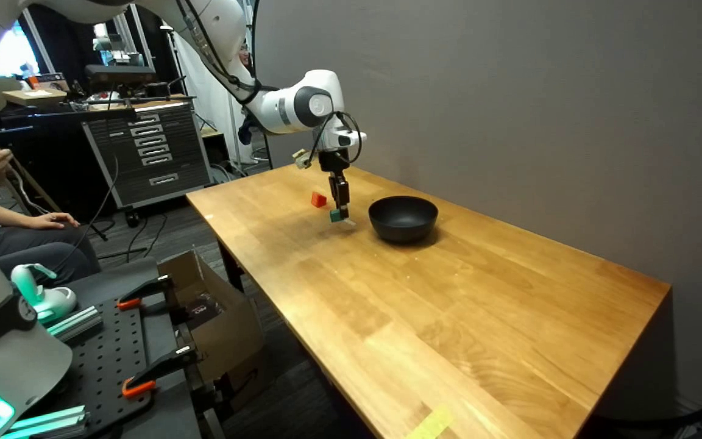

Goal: Place the two blocks in the bowl, starting with the green block and then the orange block

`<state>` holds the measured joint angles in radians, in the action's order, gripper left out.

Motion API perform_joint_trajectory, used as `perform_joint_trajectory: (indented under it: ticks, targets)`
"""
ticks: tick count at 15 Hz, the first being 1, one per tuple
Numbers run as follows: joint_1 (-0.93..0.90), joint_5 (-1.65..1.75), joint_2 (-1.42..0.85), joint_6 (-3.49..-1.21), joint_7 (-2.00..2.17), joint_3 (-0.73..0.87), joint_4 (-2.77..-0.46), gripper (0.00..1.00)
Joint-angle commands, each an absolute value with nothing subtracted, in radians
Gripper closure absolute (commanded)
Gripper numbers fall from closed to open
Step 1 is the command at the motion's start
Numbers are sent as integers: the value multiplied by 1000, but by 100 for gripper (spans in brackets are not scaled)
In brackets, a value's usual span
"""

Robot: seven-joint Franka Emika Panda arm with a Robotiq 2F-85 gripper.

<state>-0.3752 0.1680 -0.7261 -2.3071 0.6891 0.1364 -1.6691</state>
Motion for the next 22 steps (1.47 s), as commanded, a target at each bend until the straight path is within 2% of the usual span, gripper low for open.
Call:
perform_joint_trajectory:
  ticks: [1,8,9,11,14,15,22]
  targets:
    - [-399,281,-617,-2296,779,197,-1717,85]
    - [-350,473,-620,-2309,799,212,-1609,85]
    - [-335,471,-634,-2309,791,209,-1593,35]
    - [-307,463,-655,-2308,781,205,-1577,27]
    - [-270,418,-617,-2309,749,173,-1646,5]
    - [-257,393,-592,-2309,730,152,-1681,0]
    - [-204,64,-371,-2353,545,-53,-1960,0]
